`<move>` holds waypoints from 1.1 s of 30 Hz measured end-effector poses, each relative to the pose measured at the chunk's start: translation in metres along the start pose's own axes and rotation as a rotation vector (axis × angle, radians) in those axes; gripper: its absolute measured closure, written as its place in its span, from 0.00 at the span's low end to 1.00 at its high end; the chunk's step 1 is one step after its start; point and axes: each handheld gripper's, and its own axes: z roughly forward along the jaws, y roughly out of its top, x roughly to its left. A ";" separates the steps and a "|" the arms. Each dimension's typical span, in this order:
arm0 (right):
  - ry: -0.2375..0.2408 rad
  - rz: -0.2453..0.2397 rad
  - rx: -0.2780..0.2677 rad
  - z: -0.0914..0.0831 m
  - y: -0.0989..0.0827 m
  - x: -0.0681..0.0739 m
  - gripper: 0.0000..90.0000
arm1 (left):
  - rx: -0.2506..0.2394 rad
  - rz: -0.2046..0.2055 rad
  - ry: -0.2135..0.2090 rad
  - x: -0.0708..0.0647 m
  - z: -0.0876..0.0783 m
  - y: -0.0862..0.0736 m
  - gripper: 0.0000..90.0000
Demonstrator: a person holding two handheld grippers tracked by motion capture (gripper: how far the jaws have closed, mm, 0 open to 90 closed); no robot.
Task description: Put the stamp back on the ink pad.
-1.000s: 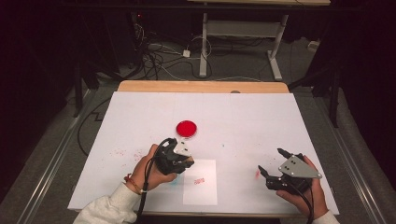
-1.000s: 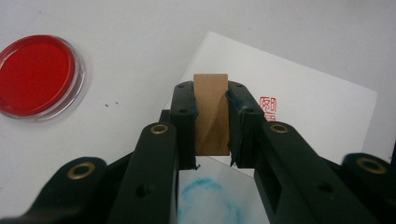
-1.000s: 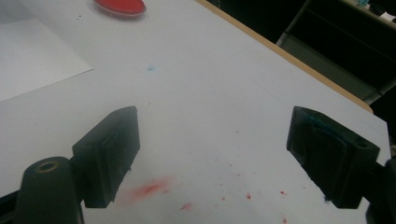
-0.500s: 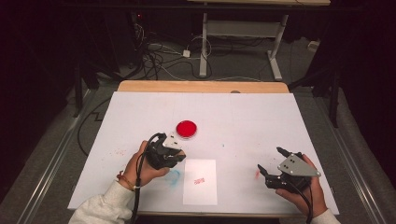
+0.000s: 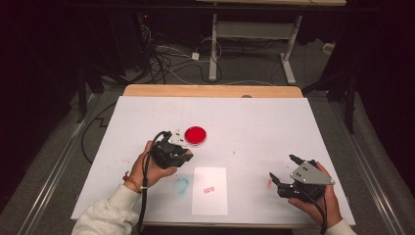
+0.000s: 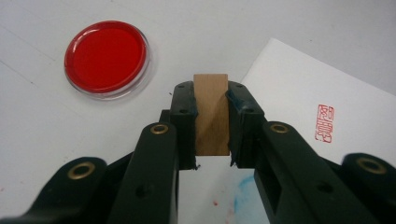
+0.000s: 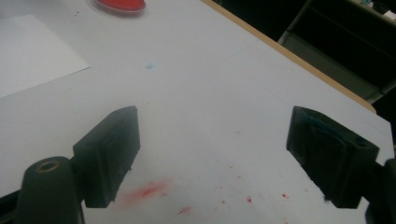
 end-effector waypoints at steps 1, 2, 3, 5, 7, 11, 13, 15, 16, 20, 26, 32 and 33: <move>0.003 -0.002 0.001 0.000 0.000 0.000 0.20 | -0.001 -0.004 -0.005 0.002 0.000 0.001 0.81; 0.004 -0.007 0.002 0.000 0.000 0.000 0.20 | -0.002 -0.005 -0.004 0.004 0.001 0.002 0.81; 0.004 -0.008 0.001 0.000 0.000 0.001 0.20 | -0.004 -0.012 -0.001 0.006 0.001 0.004 0.81; 0.007 -0.005 -0.001 -0.001 -0.001 0.002 0.20 | 0.001 -0.010 0.001 0.010 0.000 0.008 0.81; 0.005 -0.011 0.007 -0.001 -0.003 0.002 0.20 | -0.005 -0.035 0.012 0.014 0.001 0.012 0.81; -0.005 -0.002 -0.004 -0.004 -0.002 0.001 0.20 | -0.009 -0.106 0.025 0.023 0.003 0.020 0.81; -0.004 -0.006 -0.002 -0.004 -0.001 0.002 0.20 | -0.016 -0.135 0.029 0.026 0.003 0.024 0.81; 0.001 -0.011 0.002 -0.003 -0.002 0.003 0.20 | -0.019 -0.152 0.037 0.028 0.005 0.028 0.81; 0.000 -0.014 0.001 -0.003 -0.002 0.003 0.20 | -0.022 -0.165 0.043 0.029 0.006 0.030 0.81; 0.001 -0.007 -0.001 -0.004 -0.002 0.003 0.20 | -0.001 -0.186 0.061 0.035 0.014 0.036 0.81; 0.003 -0.007 0.003 -0.003 -0.002 0.002 0.20 | 0.005 -0.230 0.058 0.047 0.027 0.042 0.81; 0.002 -0.009 0.001 -0.003 -0.002 0.002 0.20 | 0.034 -0.246 0.057 0.055 0.040 0.047 0.81; 0.002 -0.009 0.001 -0.003 -0.002 0.002 0.20 | 0.043 -0.247 0.057 0.056 0.043 0.048 0.81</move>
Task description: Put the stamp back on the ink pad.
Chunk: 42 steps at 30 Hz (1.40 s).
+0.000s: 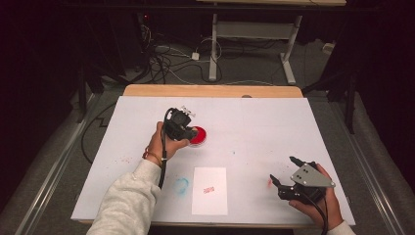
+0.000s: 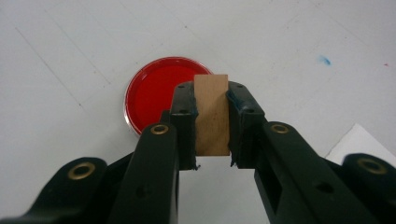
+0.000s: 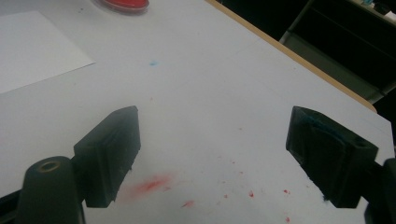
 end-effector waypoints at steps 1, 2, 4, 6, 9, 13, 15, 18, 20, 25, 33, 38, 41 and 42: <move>0.001 0.000 0.001 0.000 0.000 0.000 0.20 | 0.007 -0.002 0.007 0.001 0.002 0.001 0.81; 0.002 0.000 0.001 0.000 0.000 0.000 0.20 | 0.013 -0.003 0.006 0.002 0.005 0.003 0.81; 0.004 -0.004 0.000 0.000 0.000 0.001 0.20 | 0.025 -0.016 -0.003 0.005 0.009 0.005 0.81; 0.006 -0.004 -0.001 0.000 0.000 0.001 0.20 | 0.041 -0.022 -0.003 0.008 0.015 0.007 0.81; 0.005 -0.004 0.000 0.000 0.000 0.000 0.20 | 0.066 -0.031 0.004 0.012 0.022 0.008 0.81; 0.005 -0.005 0.002 0.000 0.000 0.000 0.20 | 0.079 -0.047 0.000 0.017 0.030 0.009 0.81; 0.005 -0.004 0.002 0.000 0.000 0.000 0.20 | 0.083 -0.054 -0.011 0.018 0.033 0.008 0.81; 0.004 -0.003 0.002 0.000 0.000 0.000 0.20 | 0.087 -0.057 -0.011 0.018 0.037 0.009 0.81; 0.007 -0.006 0.002 0.000 0.000 0.000 0.20 | 0.087 -0.061 -0.007 0.018 0.039 0.009 0.81; 0.009 -0.005 0.001 0.000 0.000 0.001 0.20 | 0.099 -0.061 0.000 0.019 0.042 0.011 0.81; 0.003 -0.005 -0.001 0.000 -0.001 -0.001 0.21 | 0.107 -0.070 -0.014 0.022 0.047 0.009 0.81; 0.004 -0.008 0.005 0.000 -0.001 0.000 0.21 | 0.103 -0.077 -0.022 0.023 0.049 0.008 0.81; 0.006 -0.008 0.003 0.000 -0.001 0.000 0.21 | 0.103 -0.078 -0.022 0.023 0.049 0.008 0.80; 0.007 -0.008 0.004 0.000 -0.001 0.000 0.21 | 0.103 -0.078 -0.021 0.023 0.049 0.008 0.80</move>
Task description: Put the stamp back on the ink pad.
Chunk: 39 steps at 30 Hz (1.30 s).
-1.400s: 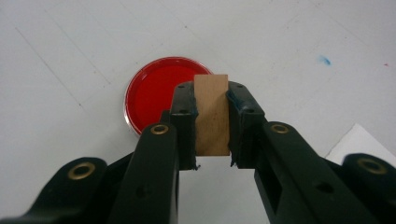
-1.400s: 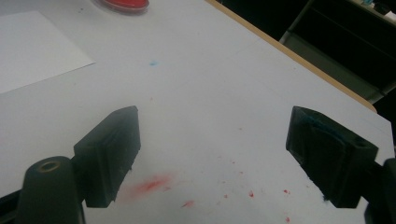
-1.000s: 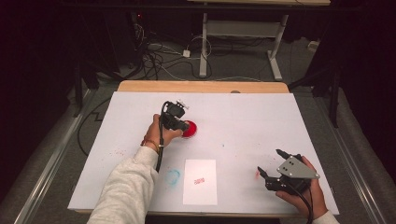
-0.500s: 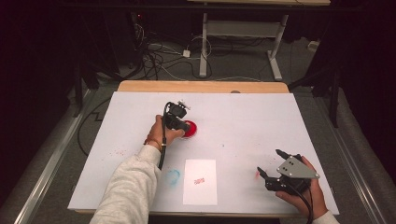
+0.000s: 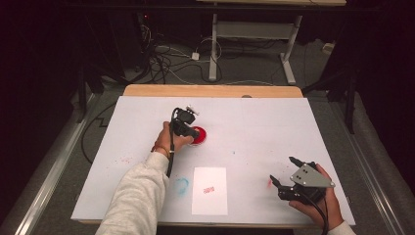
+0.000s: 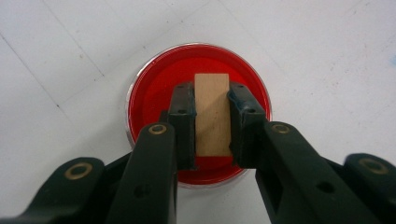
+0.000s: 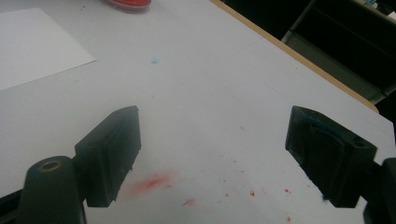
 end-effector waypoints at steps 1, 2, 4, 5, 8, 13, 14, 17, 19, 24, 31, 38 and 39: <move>0.000 -0.003 -0.001 0.000 0.000 0.000 0.21 | -0.002 -0.003 -0.001 0.000 0.000 0.000 0.80; -0.002 0.000 0.001 0.000 0.000 0.000 0.21 | -0.003 -0.006 -0.008 0.000 0.000 0.000 0.78; -0.002 -0.001 0.003 0.000 0.000 0.000 0.21 | -0.012 -0.014 0.002 0.001 -0.001 -0.001 0.71; -0.002 -0.002 0.004 0.000 0.000 0.000 0.21 | -0.015 -0.018 0.010 0.001 -0.003 -0.001 0.70; -0.001 -0.002 0.003 0.000 0.000 0.000 0.21 | -0.048 -0.024 0.004 0.001 -0.009 -0.002 0.64; 0.003 -0.010 0.006 0.001 0.000 0.001 0.21 | -0.083 -0.015 0.006 -0.001 -0.018 -0.002 0.55; 0.003 -0.011 0.007 0.001 0.000 0.001 0.21 | -0.098 -0.019 0.002 -0.001 -0.020 -0.002 0.52; 0.001 -0.010 0.005 0.001 0.000 0.001 0.21 | -0.135 -0.014 0.004 -0.002 -0.025 -0.002 0.46; -0.001 -0.013 0.005 0.001 0.000 0.001 0.21 | -0.168 -0.020 0.004 -0.002 -0.029 -0.003 0.43; 0.001 -0.014 0.006 0.000 0.000 0.002 0.21 | -0.214 -0.002 0.011 -0.005 -0.034 -0.003 0.35; -0.005 -0.023 0.007 0.000 0.001 0.002 0.21 | -0.293 0.049 0.052 -0.013 -0.046 -0.005 0.28; 0.002 -0.019 0.003 0.000 0.001 0.002 0.21 | -0.368 0.116 0.081 -0.021 -0.057 -0.013 0.25; 0.007 -0.012 0.000 0.000 0.001 0.002 0.21 | -0.375 0.123 0.088 -0.022 -0.058 -0.014 0.25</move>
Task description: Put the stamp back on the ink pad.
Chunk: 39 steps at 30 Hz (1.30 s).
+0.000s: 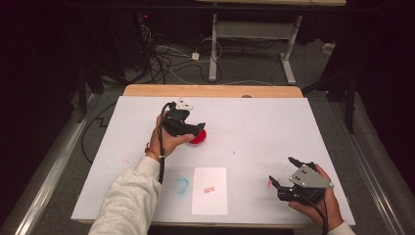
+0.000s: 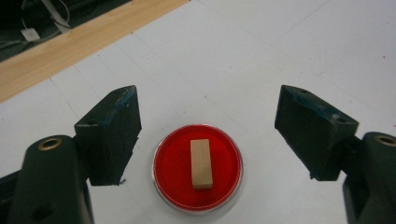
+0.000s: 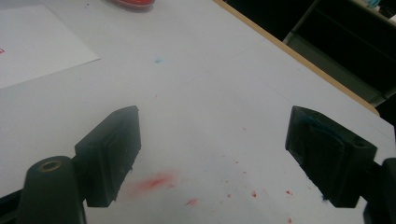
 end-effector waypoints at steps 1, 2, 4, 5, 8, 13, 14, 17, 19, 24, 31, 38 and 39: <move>0.001 0.004 -0.002 0.000 0.000 0.000 0.21 | -0.009 0.009 0.005 -0.001 -0.001 -0.001 0.24; 0.002 0.007 -0.003 0.000 0.000 0.000 0.21 | -0.021 0.020 0.014 -0.002 -0.003 -0.003 0.24; 0.004 0.009 -0.005 0.000 0.000 0.000 0.21 | -0.041 0.036 0.017 -0.005 -0.006 -0.005 0.24; 0.004 0.009 -0.005 0.000 0.000 0.000 0.21 | -0.050 0.045 0.021 -0.006 -0.007 -0.007 0.24; 0.003 0.006 -0.006 0.000 0.001 0.000 0.21 | -0.086 0.056 0.019 -0.008 -0.012 -0.010 0.22; 0.003 0.010 -0.010 0.000 0.001 0.001 0.21 | -0.132 0.095 0.019 -0.014 -0.020 -0.014 0.22; 0.002 0.011 -0.012 0.000 0.001 0.001 0.21 | -0.142 0.108 0.024 -0.016 -0.021 -0.016 0.22; 0.004 0.012 -0.016 -0.001 0.001 0.001 0.21 | -0.158 0.125 0.020 -0.020 -0.026 -0.019 0.22; 0.004 0.011 -0.017 -0.001 0.002 0.001 0.21 | -0.168 0.139 0.023 -0.023 -0.029 -0.022 0.22; 0.007 0.014 -0.021 -0.002 0.002 0.002 0.21 | -0.182 0.188 0.033 -0.028 -0.041 -0.033 0.22; 0.008 0.017 -0.024 -0.002 0.001 0.001 0.21 | -0.211 0.230 0.033 -0.031 -0.058 -0.051 0.22; 0.009 0.023 -0.030 -0.002 0.001 0.001 0.21 | -0.226 0.287 0.052 -0.041 -0.070 -0.066 0.22; 0.008 0.022 -0.030 -0.002 0.001 0.001 0.21 | -0.219 0.300 0.060 -0.042 -0.071 -0.068 0.22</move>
